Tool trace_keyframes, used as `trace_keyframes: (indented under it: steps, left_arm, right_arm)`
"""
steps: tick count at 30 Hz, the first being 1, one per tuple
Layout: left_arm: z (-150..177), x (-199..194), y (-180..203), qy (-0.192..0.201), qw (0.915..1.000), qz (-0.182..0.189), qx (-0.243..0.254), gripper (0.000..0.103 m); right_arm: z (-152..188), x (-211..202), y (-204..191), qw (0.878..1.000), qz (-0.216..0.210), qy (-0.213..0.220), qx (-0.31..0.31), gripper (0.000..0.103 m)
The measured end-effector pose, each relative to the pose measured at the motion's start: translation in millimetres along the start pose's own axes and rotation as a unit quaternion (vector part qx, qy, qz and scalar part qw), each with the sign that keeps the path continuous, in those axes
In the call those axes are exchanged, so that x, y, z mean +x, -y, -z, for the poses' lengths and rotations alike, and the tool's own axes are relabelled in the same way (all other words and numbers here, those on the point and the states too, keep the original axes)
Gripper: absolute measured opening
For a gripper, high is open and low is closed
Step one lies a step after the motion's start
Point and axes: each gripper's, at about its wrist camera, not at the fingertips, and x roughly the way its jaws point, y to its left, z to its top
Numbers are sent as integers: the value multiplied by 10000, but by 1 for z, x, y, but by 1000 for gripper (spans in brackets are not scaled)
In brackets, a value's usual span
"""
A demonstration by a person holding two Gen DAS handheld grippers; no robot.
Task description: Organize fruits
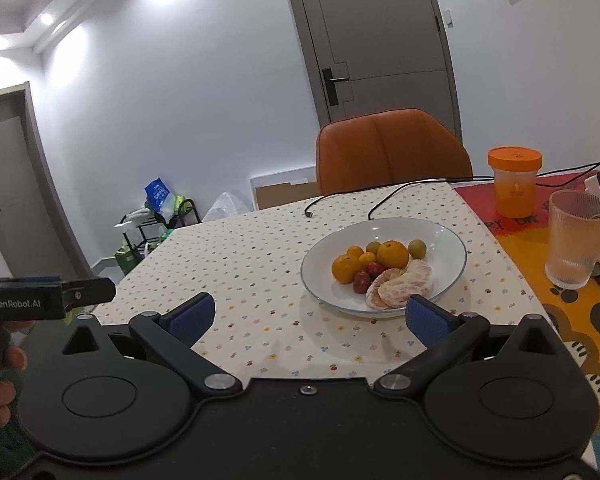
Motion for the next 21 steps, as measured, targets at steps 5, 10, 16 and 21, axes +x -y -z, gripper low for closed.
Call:
trace_keyframes:
  steps: [5, 10, 16, 21]
  left_arm:
    - [7, -6, -8, 6, 10000, -46, -82, 103]
    - [13, -7, -17, -27, 9998, -134, -176, 103]
    - [17, -5, -22, -78, 9997, -160, -169, 103]
    - [20, -4, -22, -98, 9998, -142, -141, 103]
  right_arm:
    - [3, -5, -4, 9999, -125, -41, -50, 103]
    - [8, -9, -8, 9996, -215, -88, -138, 103]
    - [11, -7, -9, 9996, -235, -126, -99, 103]
    - [12, -8, -11, 9996, -221, -133, -133, 103]
